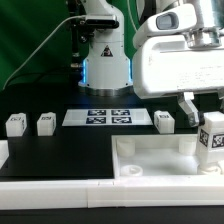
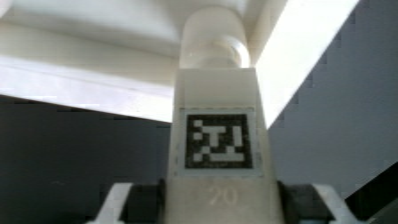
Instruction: Assemble one leg
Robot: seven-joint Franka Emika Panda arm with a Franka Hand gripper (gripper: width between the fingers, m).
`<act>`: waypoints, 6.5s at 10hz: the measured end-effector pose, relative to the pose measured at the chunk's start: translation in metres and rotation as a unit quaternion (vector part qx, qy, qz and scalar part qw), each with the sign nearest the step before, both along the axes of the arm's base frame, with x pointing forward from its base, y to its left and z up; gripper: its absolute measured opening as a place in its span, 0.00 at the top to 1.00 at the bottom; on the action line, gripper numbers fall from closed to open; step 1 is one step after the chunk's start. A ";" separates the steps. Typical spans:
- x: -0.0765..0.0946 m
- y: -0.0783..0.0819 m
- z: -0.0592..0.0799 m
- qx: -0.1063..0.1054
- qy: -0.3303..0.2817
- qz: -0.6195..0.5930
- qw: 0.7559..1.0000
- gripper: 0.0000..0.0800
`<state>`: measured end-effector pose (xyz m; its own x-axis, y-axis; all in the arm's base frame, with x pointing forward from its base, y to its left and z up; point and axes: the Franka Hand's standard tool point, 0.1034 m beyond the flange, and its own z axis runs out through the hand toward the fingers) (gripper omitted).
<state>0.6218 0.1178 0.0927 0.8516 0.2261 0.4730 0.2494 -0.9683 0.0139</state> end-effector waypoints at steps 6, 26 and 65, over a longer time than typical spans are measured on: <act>0.000 0.000 -0.008 0.002 -0.024 -0.002 1.000 0.63; -0.012 0.017 -0.008 -0.023 0.320 0.010 0.947 0.19; 0.001 0.004 -0.027 0.106 0.275 -0.336 0.895 0.19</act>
Offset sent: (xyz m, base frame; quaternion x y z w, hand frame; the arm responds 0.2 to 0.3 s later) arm -0.0098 0.0006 -0.0200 -0.0001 0.0022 0.0022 1.0000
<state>0.6231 0.1219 0.0661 0.8789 -0.4689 -0.0882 -0.4769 -0.8689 -0.1327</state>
